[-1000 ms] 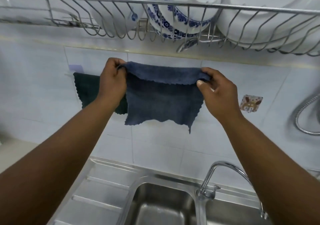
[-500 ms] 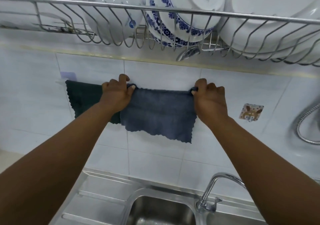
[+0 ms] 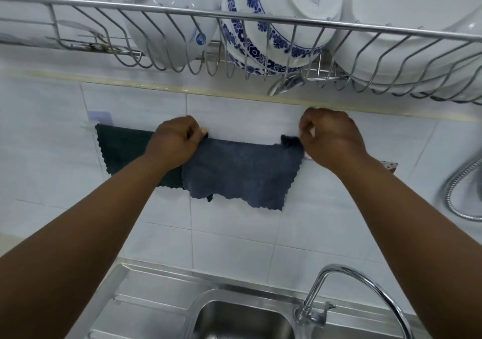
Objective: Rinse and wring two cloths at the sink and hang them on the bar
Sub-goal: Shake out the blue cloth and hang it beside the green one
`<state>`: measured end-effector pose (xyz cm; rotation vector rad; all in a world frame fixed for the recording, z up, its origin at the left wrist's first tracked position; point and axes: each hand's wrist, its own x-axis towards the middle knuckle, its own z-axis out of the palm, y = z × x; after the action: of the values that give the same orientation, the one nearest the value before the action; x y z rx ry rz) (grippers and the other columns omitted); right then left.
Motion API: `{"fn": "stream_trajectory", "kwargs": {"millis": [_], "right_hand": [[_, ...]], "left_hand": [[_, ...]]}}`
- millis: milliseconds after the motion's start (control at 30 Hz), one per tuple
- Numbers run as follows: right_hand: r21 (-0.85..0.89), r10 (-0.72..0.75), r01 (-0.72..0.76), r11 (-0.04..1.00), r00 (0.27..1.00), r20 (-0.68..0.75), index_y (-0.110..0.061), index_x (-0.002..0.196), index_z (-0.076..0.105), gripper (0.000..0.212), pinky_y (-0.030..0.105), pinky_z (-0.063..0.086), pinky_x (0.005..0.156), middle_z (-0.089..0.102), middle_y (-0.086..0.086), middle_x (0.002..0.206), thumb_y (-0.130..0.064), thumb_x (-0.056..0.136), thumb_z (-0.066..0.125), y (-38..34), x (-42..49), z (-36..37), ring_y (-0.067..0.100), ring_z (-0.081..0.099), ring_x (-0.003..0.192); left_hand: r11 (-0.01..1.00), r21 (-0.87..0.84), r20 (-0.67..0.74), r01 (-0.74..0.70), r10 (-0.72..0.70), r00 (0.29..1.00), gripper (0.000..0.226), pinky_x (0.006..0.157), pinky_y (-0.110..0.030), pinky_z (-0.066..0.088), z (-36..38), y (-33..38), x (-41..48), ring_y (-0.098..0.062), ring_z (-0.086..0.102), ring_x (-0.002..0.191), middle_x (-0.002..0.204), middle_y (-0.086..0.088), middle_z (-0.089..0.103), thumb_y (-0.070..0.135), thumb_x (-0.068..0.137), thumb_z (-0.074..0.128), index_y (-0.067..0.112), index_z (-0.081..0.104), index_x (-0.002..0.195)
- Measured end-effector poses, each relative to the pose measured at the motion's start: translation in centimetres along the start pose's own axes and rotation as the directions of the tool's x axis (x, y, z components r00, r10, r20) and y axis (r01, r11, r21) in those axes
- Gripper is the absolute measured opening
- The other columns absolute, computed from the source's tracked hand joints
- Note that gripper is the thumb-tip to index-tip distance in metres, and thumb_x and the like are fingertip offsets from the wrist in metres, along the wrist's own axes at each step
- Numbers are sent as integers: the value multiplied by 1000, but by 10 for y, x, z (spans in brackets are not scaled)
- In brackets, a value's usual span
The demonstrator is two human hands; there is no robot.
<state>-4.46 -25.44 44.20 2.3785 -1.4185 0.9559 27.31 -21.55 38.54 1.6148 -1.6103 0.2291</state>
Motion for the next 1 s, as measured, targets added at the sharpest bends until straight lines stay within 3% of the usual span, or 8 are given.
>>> {"fn": "stream_trajectory", "kwargs": {"millis": [100, 167, 367, 500, 633, 767, 867, 1000], "right_hand": [[-69, -87, 118, 991, 934, 345, -33, 125, 52, 35, 34, 49, 79, 56, 6, 111, -28, 90, 51, -4, -12, 14, 27, 53, 99], [-141, -56, 127, 982, 903, 426, -33, 131, 43, 41, 33, 46, 72, 52, 8, 112, -29, 91, 50, -5, -11, 21, 24, 49, 91], [-232, -69, 184, 955, 901, 428, -21, 116, 58, 27, 32, 39, 72, 56, 7, 112, -21, 90, 50, -10, 4, 22, 26, 48, 103], [-227, -51, 109, 968, 968, 245, -15, 118, 56, 40, 31, 36, 65, 51, 11, 115, -28, 81, 63, -14, -1, 27, 29, 52, 98], [-185, -114, 146, 972, 978, 177, -23, 130, 41, 59, 34, 48, 71, 55, 13, 107, -37, 79, 68, -2, -10, 24, 31, 54, 93], [-253, -142, 206, 945, 958, 250, -18, 116, 52, 41, 35, 48, 74, 52, 12, 107, -36, 81, 63, 4, -16, 32, 29, 50, 95], [-251, -245, 275, 928, 959, 145, -12, 113, 64, 37, 39, 47, 83, 54, 12, 117, -31, 82, 66, 6, -19, 28, 32, 47, 103], [-227, -287, 279, 933, 958, 0, -8, 110, 66, 37, 42, 49, 80, 67, 15, 104, -32, 83, 68, 6, -26, 26, 35, 54, 96]], "left_hand": [[969, 234, 274, -82, 16, 962, 43, 75, -37, 47, -2, 1, 1, -22, 58, 83, 90, -1, 64, 60, 94, 29, 25, 54, 97], [931, 349, 313, -102, -14, 950, 48, 80, -41, 46, -2, 5, 4, -23, 56, 84, 92, -4, 65, 62, 94, 23, 24, 52, 98], [898, 429, 255, -104, -10, 967, 58, 85, -42, 44, 2, 10, -2, -28, 52, 92, 101, -11, 58, 60, 95, 21, 16, 60, 99], [846, 532, 360, 1, -227, 905, 76, 90, -44, 40, 1, 24, 7, -25, 56, 87, 89, -5, 65, 77, 82, 1, 23, 55, 77], [833, 552, 381, 41, -296, 876, 87, 99, -49, 37, 4, 29, 18, -24, 56, 88, 94, -6, 66, 79, 80, 0, 21, 62, 98], [938, 341, 212, 55, -133, 968, 59, 83, -44, 42, 9, 16, 4, -24, 55, 76, 81, -5, 61, 68, 90, 22, 16, 47, 95], [997, 65, -3, -43, 43, 999, 40, 76, -41, 44, 5, 6, -5, -26, 52, 81, 82, -9, 56, 46, 97, 39, 11, 51, 83], [984, 93, -132, -149, 160, 978, 20, 84, -37, 43, -2, -7, -15, -32, 54, 95, 98, -19, 62, 11, 97, 47, 0, 64, 96]]}}
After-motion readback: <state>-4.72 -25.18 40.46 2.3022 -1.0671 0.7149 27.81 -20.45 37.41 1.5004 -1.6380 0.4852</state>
